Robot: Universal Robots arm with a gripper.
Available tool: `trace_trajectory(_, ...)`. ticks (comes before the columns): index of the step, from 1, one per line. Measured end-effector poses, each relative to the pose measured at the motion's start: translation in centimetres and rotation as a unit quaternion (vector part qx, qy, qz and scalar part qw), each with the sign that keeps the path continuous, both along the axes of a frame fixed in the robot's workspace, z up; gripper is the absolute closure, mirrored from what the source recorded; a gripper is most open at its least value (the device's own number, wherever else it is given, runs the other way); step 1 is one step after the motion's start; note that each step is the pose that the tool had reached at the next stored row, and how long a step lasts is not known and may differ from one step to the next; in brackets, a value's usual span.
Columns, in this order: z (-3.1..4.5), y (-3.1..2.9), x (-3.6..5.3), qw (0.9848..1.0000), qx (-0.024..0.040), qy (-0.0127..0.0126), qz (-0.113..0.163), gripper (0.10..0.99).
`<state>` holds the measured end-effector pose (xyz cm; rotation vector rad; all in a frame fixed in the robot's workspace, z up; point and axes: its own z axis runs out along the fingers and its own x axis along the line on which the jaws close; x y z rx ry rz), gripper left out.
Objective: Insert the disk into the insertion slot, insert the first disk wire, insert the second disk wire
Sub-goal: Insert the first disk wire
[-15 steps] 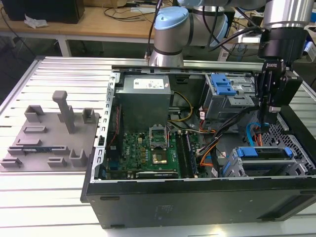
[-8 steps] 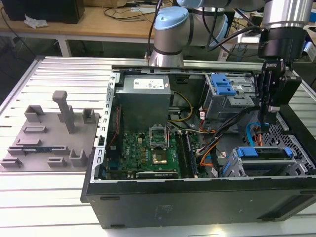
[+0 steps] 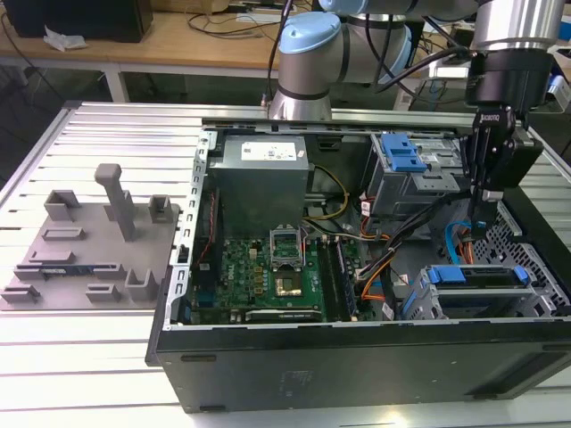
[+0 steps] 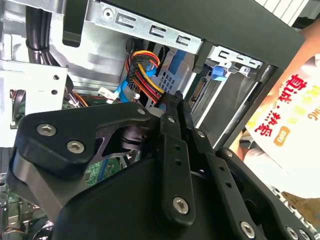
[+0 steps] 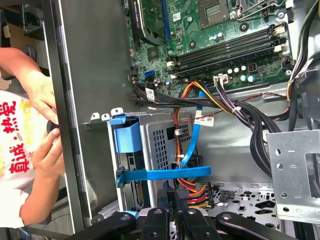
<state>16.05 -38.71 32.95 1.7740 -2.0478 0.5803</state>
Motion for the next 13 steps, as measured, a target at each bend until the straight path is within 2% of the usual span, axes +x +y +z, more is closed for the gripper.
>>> trace_trajectory(4, 0.35, -0.48, 0.0, 1.0, 0.0044, 0.0, 0.0, 0.922)
trace_trajectory(7, 1.11, -1.24, 0.0, 0.9999, 0.0136, 0.0, 0.0, 0.922)
trace_trajectory(9, 1.27, -1.98, 0.0, 0.9996, 0.0295, 0.0, 0.0, 0.922)
trace_trajectory(13, 1.35, -2.73, 0.0, 0.9987, 0.0502, 0.0, 0.0, 0.922)
